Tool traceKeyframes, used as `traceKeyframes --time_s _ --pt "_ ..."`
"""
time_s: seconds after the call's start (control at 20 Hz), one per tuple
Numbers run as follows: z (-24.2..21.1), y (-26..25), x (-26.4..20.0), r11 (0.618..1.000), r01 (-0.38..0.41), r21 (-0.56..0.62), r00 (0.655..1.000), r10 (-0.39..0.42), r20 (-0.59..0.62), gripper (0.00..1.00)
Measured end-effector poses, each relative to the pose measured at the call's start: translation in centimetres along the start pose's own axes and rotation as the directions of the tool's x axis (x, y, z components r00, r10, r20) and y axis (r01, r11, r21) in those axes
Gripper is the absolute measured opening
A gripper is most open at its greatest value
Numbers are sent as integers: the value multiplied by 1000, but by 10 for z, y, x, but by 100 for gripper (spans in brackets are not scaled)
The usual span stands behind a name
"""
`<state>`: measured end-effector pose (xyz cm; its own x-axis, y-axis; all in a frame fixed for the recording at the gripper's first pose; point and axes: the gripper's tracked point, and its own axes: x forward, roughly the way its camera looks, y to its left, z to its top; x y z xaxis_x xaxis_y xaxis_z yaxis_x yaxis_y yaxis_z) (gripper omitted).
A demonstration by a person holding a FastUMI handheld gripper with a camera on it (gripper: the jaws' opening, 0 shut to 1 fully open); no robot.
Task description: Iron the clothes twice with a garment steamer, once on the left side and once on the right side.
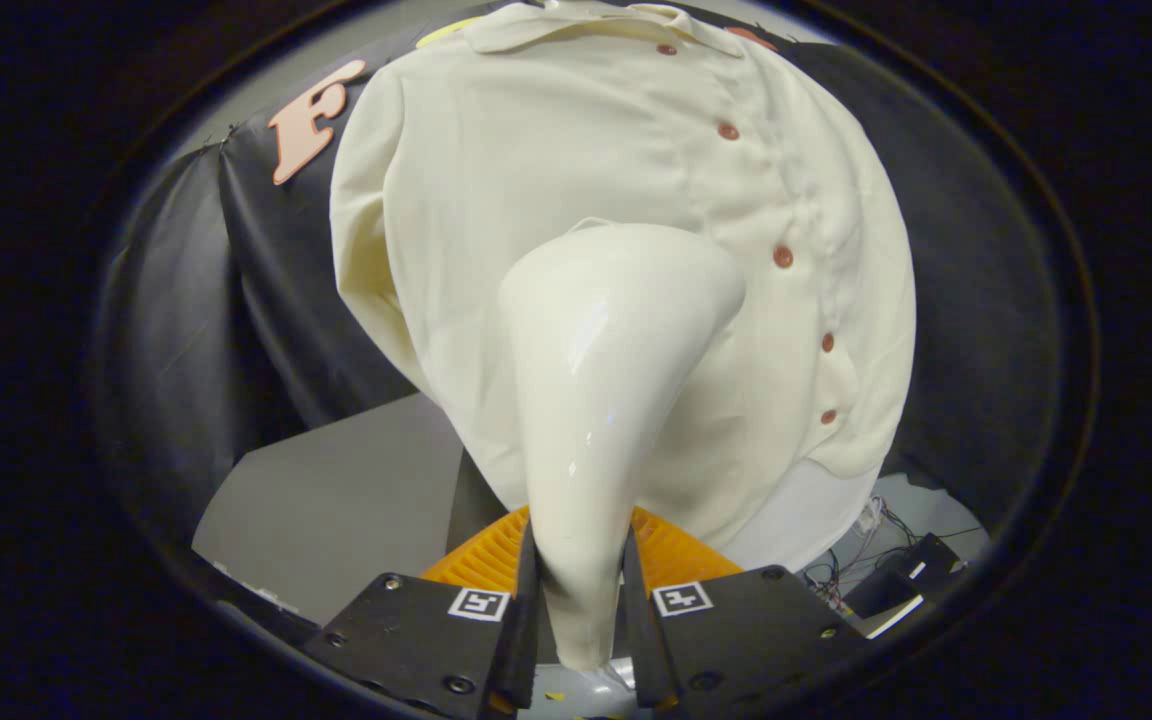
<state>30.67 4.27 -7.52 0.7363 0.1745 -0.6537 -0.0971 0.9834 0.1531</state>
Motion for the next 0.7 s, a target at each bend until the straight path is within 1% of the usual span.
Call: traceKeyframes --time_s 0.1,0.2,0.25,0.4,0.5,0.7 --pt "-27 0 11 999 14 -53 999 -16 -45 38" --pt "-45 -6 24 998 13 -69 997 -18 -72 38" --pt "-61 -7 23 997 -2 -71 996 -5 -91 38" --pt "-86 -15 40 997 -21 -72 993 13 -119 38" --pt "-100 -15 47 998 -42 -43 992 37 -123 39" --pt "-130 -23 60 998 -55 -27 986 50 -160 39"
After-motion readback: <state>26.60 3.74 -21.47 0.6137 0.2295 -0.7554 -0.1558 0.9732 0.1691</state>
